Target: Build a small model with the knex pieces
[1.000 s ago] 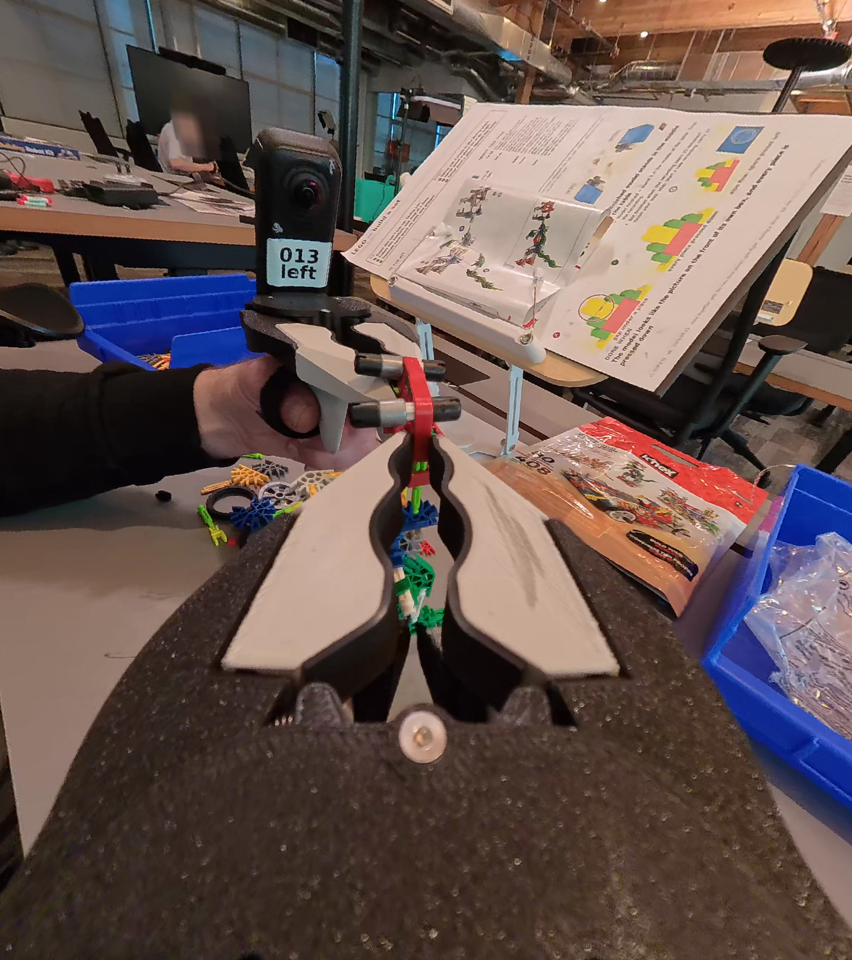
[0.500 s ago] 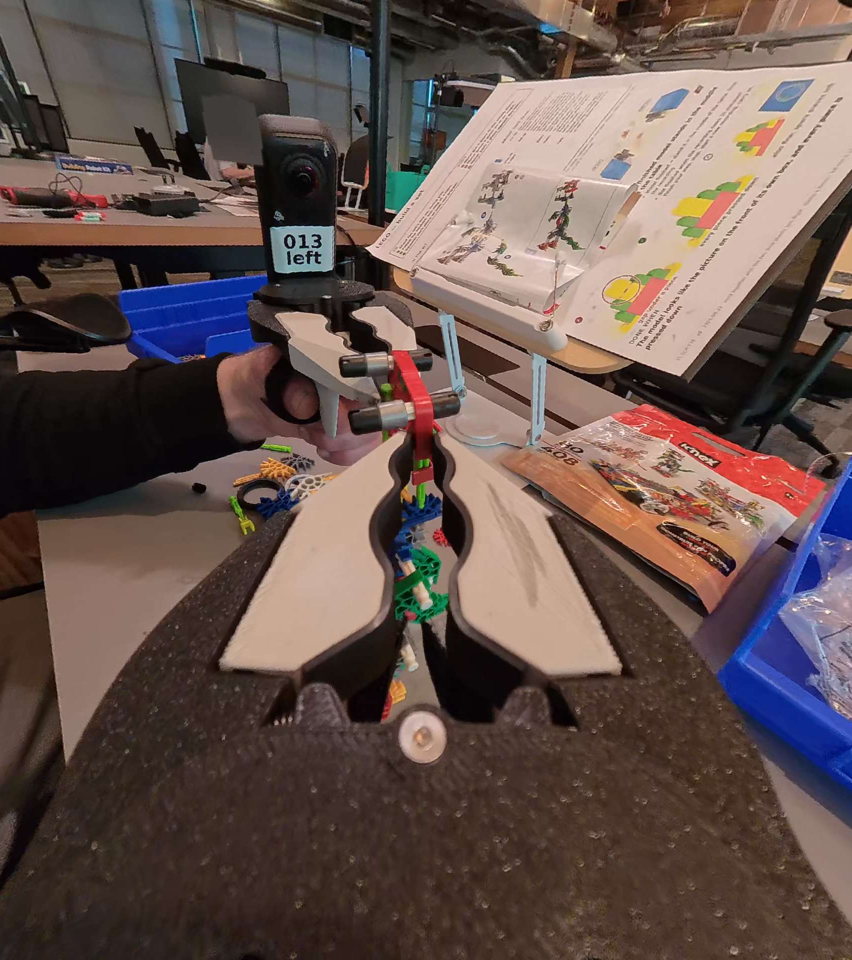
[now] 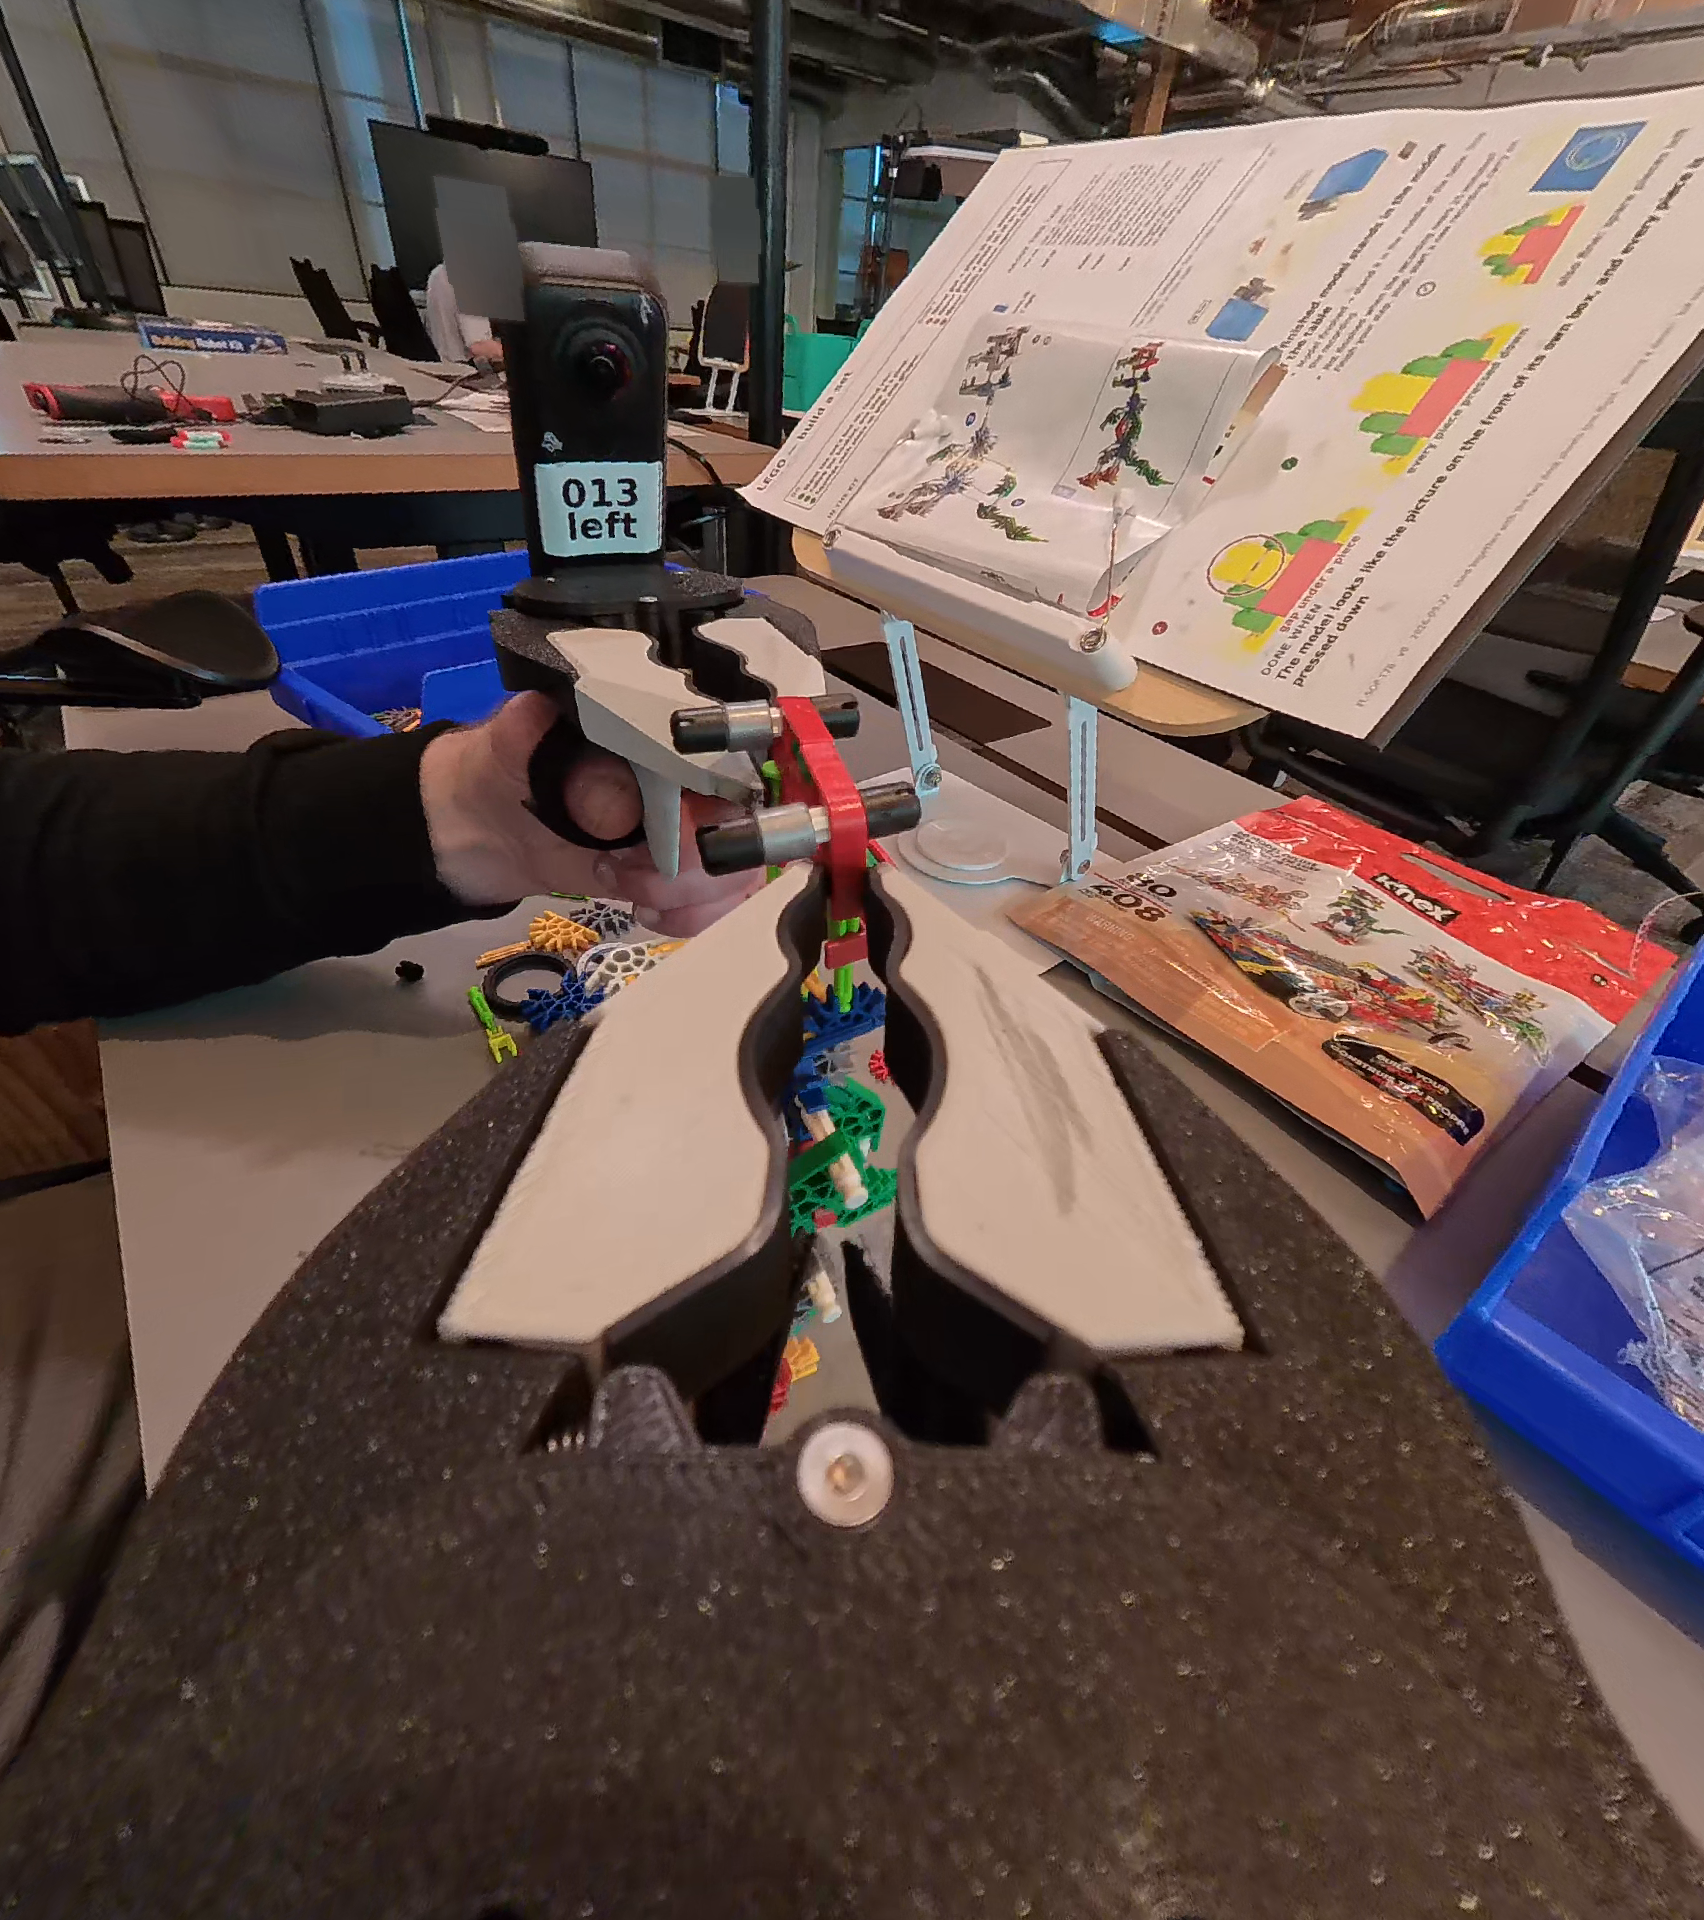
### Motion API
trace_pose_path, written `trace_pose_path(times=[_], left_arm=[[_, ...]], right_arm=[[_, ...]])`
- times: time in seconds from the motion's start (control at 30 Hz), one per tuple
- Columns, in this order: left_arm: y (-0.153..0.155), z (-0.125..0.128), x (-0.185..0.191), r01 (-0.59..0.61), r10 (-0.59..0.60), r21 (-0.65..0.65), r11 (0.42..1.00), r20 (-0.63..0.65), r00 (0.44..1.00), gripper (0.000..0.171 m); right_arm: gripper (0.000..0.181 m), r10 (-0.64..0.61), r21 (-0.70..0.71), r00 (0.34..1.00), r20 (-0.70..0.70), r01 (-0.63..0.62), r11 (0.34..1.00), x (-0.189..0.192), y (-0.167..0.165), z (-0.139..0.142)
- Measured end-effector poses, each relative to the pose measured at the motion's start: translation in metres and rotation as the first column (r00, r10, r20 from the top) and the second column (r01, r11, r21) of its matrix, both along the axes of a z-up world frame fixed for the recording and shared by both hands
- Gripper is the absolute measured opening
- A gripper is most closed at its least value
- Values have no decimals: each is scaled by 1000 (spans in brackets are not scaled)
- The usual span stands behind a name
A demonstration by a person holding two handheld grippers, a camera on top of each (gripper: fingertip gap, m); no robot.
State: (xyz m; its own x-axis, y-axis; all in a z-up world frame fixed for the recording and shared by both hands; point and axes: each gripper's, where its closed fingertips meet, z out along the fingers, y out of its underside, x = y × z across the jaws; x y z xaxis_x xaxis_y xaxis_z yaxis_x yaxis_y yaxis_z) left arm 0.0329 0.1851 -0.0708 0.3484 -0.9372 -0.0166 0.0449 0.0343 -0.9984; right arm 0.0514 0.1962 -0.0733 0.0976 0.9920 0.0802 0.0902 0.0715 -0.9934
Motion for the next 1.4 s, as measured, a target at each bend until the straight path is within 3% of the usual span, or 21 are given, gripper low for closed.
trace_pose_path(times=[0.43,0.73,1.0,1.4], left_arm=[[2,3,1,-40,40,14,999,19,999,2],[7,-1,-18,-111,111,37,993,-9,994,8],[8,-5,-28,-142,142,29,989,-14,990,19],[8,-7,-30,-154,155,41,987,-24,988,14]], right_arm=[[6,-25,7,999,25,25,1000,1,5,-1],[18,-40,11,998,38,40,999,4,5,0],[27,-49,75,997,67,44,996,-15,5,-7],[18,16,78,997,72,-21,997,-36,13,-8]])
